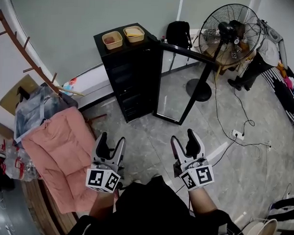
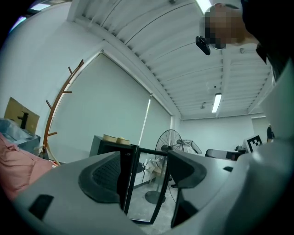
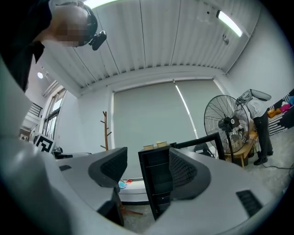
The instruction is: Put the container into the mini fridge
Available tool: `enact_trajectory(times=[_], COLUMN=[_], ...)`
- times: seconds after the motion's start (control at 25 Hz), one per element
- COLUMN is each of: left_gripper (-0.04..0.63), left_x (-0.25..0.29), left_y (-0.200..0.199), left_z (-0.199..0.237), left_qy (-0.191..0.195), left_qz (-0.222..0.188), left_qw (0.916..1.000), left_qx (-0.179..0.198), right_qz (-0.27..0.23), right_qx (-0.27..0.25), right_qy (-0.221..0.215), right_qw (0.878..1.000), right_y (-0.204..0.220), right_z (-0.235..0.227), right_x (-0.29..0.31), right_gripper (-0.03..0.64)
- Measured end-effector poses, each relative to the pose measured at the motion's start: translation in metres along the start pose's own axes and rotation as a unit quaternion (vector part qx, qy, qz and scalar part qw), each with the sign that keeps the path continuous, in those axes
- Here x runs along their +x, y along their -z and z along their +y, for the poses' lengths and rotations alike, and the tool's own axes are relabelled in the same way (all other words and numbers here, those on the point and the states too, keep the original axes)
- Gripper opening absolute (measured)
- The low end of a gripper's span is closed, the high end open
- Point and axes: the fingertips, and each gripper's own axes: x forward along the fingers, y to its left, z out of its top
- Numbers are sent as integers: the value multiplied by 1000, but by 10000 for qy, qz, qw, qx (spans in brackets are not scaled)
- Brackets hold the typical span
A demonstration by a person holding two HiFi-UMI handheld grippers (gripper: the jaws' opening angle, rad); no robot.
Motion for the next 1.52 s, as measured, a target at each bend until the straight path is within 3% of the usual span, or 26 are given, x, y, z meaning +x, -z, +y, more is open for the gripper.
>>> enact_trajectory(times=[0.24,0.48,0.72,1.04,1.52], left_gripper=[322,330,330,330,330], left_x=[22,29,37,60,138], left_y=[10,11,21,27,13], left_z=[-23,-39,-39,-10,46], left_qy=[122,-33,-173,-242,146], left_qz=[132,171,268,212,86], left_qw=[9997,9998,9995,9993,9996], left_qx=[164,112,-22,-195,-245], right_qz=[76,163,153,304,309], right_qx=[115,293,425,320,-306], right_qy=[-296,-515,-437,-509,-401], right_qw=[9995,9981,9980,9977,9982], right_y=[2,5,6,13,11], right_z=[-19,-38,-59,-61,-63], right_x=[5,11,16,47,138], right_gripper=[276,276,276,275,275])
